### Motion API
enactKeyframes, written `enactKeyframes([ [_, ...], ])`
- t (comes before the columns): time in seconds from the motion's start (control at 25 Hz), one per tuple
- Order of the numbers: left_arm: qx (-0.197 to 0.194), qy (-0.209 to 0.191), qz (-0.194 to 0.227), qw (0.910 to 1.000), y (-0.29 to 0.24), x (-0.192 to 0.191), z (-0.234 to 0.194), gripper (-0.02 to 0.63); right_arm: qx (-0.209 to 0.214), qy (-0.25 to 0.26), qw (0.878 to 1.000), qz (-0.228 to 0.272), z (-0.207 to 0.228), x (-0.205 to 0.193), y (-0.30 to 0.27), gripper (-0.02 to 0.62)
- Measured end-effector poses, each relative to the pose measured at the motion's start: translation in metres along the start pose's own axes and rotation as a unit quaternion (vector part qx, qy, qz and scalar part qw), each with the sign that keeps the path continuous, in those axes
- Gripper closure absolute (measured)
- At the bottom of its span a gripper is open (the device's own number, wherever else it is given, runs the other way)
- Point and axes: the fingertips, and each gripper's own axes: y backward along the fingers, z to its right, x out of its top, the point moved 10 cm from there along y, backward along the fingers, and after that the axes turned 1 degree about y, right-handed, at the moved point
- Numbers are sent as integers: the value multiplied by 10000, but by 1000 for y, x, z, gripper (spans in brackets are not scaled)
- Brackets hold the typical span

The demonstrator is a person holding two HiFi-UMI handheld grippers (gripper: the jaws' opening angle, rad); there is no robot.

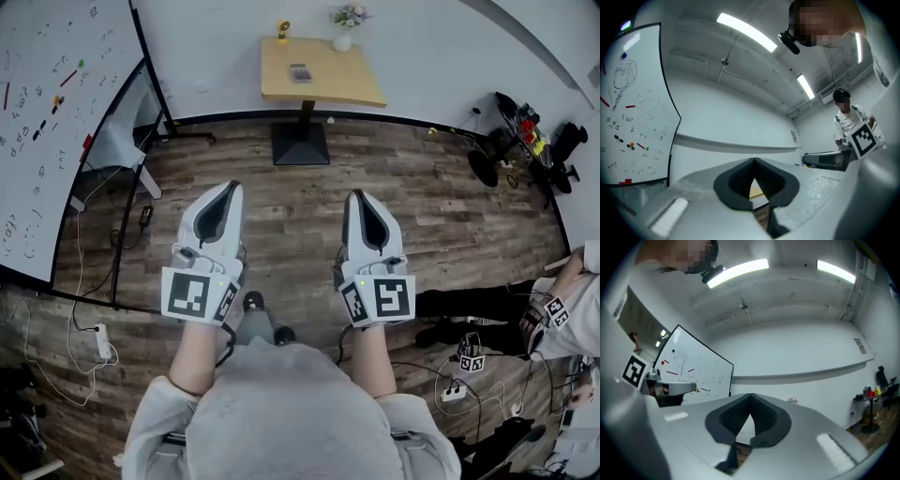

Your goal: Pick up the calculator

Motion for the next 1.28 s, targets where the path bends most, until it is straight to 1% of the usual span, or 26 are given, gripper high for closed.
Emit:
enactKeyframes([
  [0.08,31,12,18,10000,-3,-1,-1,601,-211,-227,9995,-83,6,-5,-3,592],
  [0.16,52,38,33,10000,-9,-5,-5,601,-345,-247,9989,-186,10,-10,-9,592],
  [0.28,66,103,58,9999,-21,-10,-15,601,-408,-262,9984,-285,14,-16,-22,592],
  [0.48,82,89,63,9999,-49,-18,-31,601,-396,-259,9983,-328,25,-22,-54,592],
  [0.68,115,125,27,9999,-84,-29,-59,601,-352,-178,9986,-362,31,-32,-99,592],
  [1.0,39,91,27,9999,-148,-40,-99,601,-402,-142,9985,-334,52,-43,-169,592],
  [1.28,-3,156,10,9999,-186,-51,-139,601,-417,-121,9983,-392,53,-54,-222,592],
])
